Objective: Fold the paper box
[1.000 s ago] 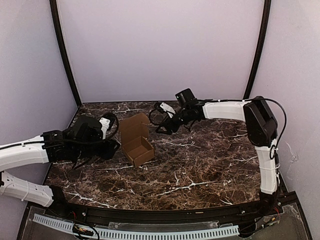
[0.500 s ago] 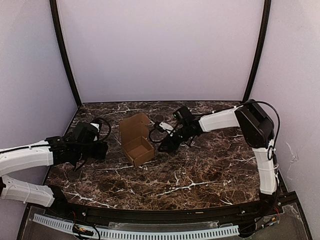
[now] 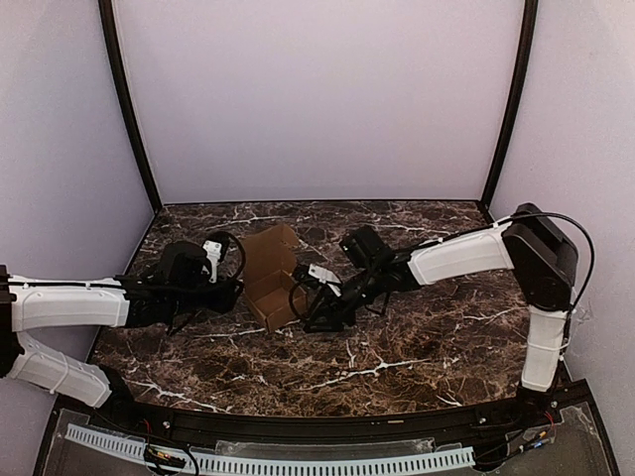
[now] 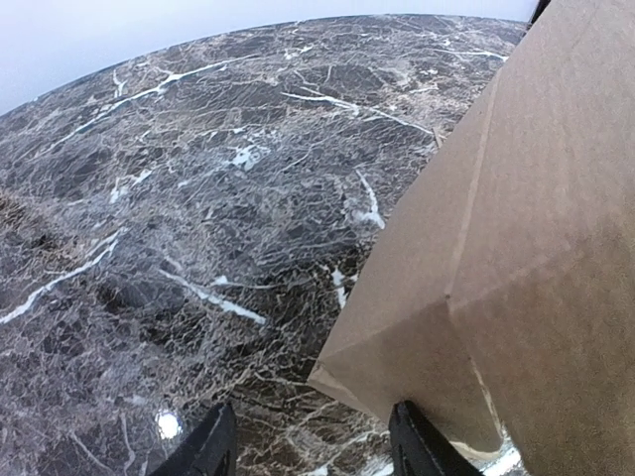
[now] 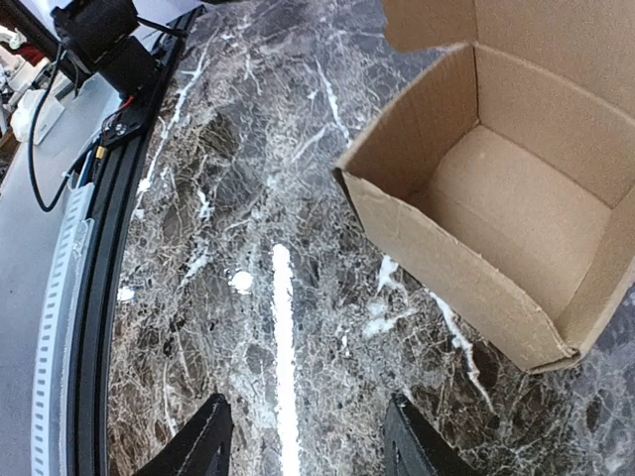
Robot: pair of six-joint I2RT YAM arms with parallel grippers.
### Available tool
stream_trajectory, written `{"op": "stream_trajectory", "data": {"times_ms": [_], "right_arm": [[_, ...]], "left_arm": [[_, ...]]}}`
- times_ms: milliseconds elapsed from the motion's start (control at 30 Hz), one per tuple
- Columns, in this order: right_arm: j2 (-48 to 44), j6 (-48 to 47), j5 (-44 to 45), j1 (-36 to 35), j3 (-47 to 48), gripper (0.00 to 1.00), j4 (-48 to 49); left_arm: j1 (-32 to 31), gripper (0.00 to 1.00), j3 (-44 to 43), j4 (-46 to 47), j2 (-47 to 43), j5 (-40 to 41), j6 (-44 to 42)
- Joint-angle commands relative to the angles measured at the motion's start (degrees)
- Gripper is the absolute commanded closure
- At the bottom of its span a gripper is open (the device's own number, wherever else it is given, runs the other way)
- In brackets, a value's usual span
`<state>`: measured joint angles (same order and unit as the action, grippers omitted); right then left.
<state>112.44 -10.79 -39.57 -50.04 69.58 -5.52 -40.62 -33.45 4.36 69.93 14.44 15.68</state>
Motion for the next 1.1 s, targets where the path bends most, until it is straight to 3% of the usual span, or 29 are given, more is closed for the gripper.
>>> {"op": "stream_trajectory", "data": {"times_ms": [0,267,467,767,1067], "right_arm": [[-3.61,-4.44,-2.64,0.51,-2.6,0.48,3.19],[-8.4,-8.95,-2.09,9.76,-5.44,0.49,4.36],[-4.64,-4.27,1.75,16.77,-3.64,0.54,12.0],[10.22,2.46,7.26,13.79,8.22,0.59,10.16],[5.57,3.91,3.1,10.46,-0.09,0.59,11.93]], "left_arm": [[0.28,0.47,0.09,6.55,2.77,-3.81,-2.71],[0.28,0.49,-3.42,10.72,11.55,-6.53,-4.13],[0.21,0.5,-4.32,13.36,13.53,-7.1,-4.72],[0.2,0.49,-6.89,12.43,15.2,-5.86,-6.58],[0.26,0.5,-8.23,11.46,17.39,-6.12,-7.66]]}}
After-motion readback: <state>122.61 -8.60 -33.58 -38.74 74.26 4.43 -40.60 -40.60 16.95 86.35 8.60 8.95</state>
